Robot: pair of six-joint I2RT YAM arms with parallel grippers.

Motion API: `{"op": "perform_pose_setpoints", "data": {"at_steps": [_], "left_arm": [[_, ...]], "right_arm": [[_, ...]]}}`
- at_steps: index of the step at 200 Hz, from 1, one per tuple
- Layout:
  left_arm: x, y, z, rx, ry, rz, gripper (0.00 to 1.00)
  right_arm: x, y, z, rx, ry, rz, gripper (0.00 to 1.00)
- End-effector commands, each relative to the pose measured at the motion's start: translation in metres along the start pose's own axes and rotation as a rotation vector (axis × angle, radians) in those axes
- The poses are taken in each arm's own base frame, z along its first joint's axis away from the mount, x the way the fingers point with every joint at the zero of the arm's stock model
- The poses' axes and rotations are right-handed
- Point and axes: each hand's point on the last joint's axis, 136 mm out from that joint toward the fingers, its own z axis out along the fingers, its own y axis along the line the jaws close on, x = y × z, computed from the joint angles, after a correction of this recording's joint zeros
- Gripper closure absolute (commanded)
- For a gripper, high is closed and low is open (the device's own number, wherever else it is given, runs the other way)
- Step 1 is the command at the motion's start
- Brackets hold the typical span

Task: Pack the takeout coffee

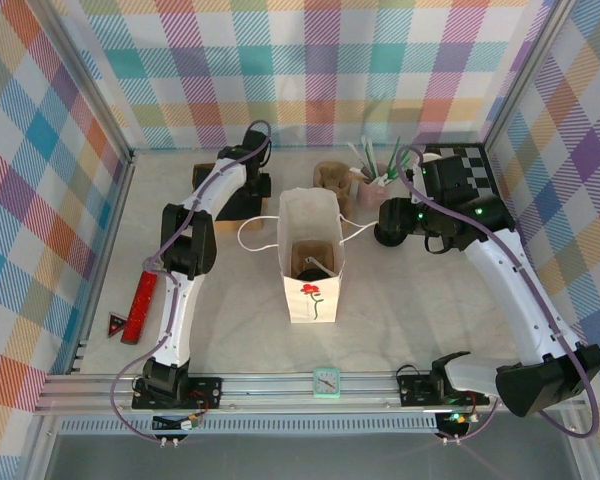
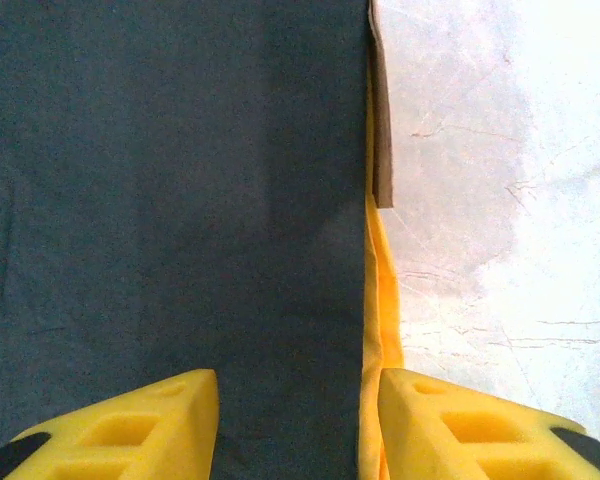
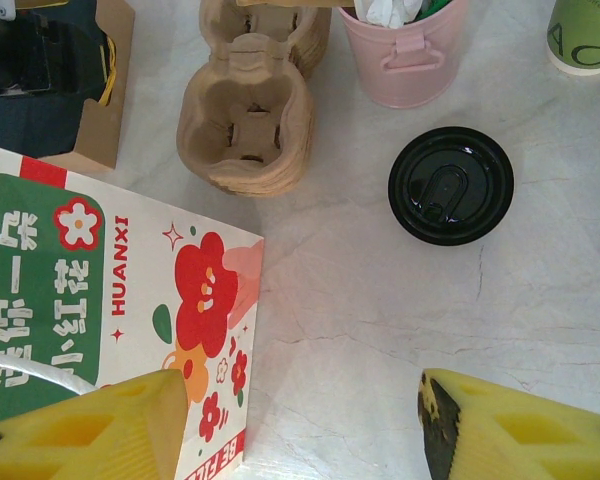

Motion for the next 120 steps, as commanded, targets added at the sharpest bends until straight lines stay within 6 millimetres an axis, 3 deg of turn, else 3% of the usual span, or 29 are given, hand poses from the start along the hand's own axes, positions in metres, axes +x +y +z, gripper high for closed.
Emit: {"op": "perform_pose_setpoints", "data": {"at_steps": [1,43,120], "left_arm": [[0.0086,-0.0030,0.0030,-0.007,0.036,0.023,0.55],[0.0096,-0.0030,0.0049,-0.013,0.038,0.028,0.60],[0.0099,-0.0032,0.0048,-0.011,0.040,0.033,0.80]], "right_arm": [[0.0008,-0.0004,0.0007,-0.013,-0.002,0.004,0.38],[-0.0005,-0.0001,0.0006,-0.013,-0.005,0.004,0.39],[-0.0002,-0.0007,0.0004,-0.013,-0.006,0.006,0.41]]}}
